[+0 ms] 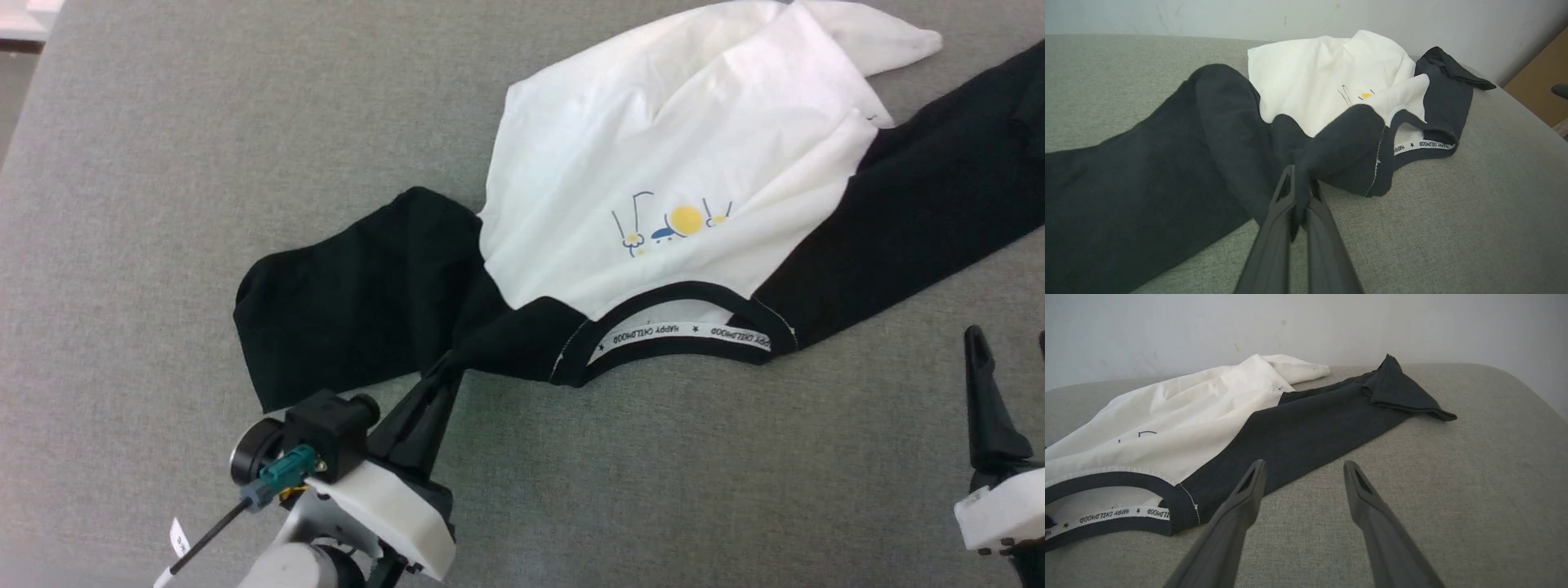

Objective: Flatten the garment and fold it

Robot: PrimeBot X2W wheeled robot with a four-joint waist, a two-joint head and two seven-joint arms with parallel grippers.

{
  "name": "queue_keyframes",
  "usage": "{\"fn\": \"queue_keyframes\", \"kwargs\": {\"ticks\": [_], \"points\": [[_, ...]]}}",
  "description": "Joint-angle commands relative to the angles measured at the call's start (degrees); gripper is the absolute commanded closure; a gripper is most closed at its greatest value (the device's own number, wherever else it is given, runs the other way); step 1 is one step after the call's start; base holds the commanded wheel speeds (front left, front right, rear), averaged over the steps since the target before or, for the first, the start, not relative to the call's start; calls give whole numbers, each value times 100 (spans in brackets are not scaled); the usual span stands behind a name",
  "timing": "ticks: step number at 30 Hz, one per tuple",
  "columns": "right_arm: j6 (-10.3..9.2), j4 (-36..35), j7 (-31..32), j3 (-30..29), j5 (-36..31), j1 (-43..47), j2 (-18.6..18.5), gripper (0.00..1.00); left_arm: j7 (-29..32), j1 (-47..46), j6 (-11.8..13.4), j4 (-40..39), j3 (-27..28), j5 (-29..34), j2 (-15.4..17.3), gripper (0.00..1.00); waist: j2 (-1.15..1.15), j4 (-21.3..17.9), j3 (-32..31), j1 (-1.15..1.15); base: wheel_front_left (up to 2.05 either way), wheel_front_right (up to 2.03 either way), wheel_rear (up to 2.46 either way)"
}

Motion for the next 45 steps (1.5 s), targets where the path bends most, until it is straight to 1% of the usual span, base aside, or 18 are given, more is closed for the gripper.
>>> {"fn": "queue_keyframes", "kwargs": {"ticks": [1, 4, 11, 16, 25, 31, 32, 33, 34, 35, 40, 45], "points": [[-6, 11, 120, -14, 80, -8, 15, 0, -14, -27, -12, -71, -16, 19, -12, 100, 0, 71, 73, 1, 0, 0, 0], [-6, 1, 672, 48, 192, -168, -50, 0, 3, -191, -38, -156, -110, 84, -88, 100, 0, 123, 178, 1, 0, 0, 0], [-6, 156, 1883, 30, 441, -832, -406, 0, 14, -602, -138, -103, -335, 208, -297, 100, 0, 251, 510, 1, 0, 0, 0], [-6, 330, 2498, -139, 419, -1161, -491, 0, -46, -809, -199, 1, -444, 238, -444, 100, 0, 367, 770, 1, 0, 0, 0], [-6, 575, 2920, -167, 461, -1585, -694, 0, -183, -1014, -271, 246, -562, 230, -625, 100, 0, 537, 1098, 1, 0, 0, 0], [-6, 822, 3062, 20, 423, -1700, -861, 0, -251, -1107, -314, 389, -614, 204, -702, 100, 0, 604, 1211, 1, 0, 0, 0], [-6, 858, 3049, 57, 421, -1731, -874, 10, -260, -1126, -322, 412, -621, 202, -711, 100, 0, 608, 1225, 1, 0, 0, 0], [-6, 895, 3029, 80, 423, -1767, -866, 59, -269, -1147, -329, 435, -626, 199, -720, 100, 0, 611, 1235, 1, 0, 0, 0], [-6, 930, 3001, 100, 445, -1808, -848, 83, -281, -1168, -337, 458, -630, 195, -730, 100, 0, 610, 1240, 1, 0, 0, 0], [-6, 965, 2959, 103, 467, -1849, -824, 100, -303, -1188, -346, 476, -629, 185, -743, 100, 0, 607, 1241, 1, 0, 0, 0], [-6, 1162, 2543, 90, 568, -1977, -722, 100, -458, -1219, -356, 604, -588, 139, -775, 100, 0, 559, 1101, 1, 0, 0, 0], [-6, 1208, 1925, 135, 821, -1963, -615, 100, -760, -1173, -261, 556, -456, 180, -736, 100, 0, 440, 805, 1, 0, 0, 0]]}}
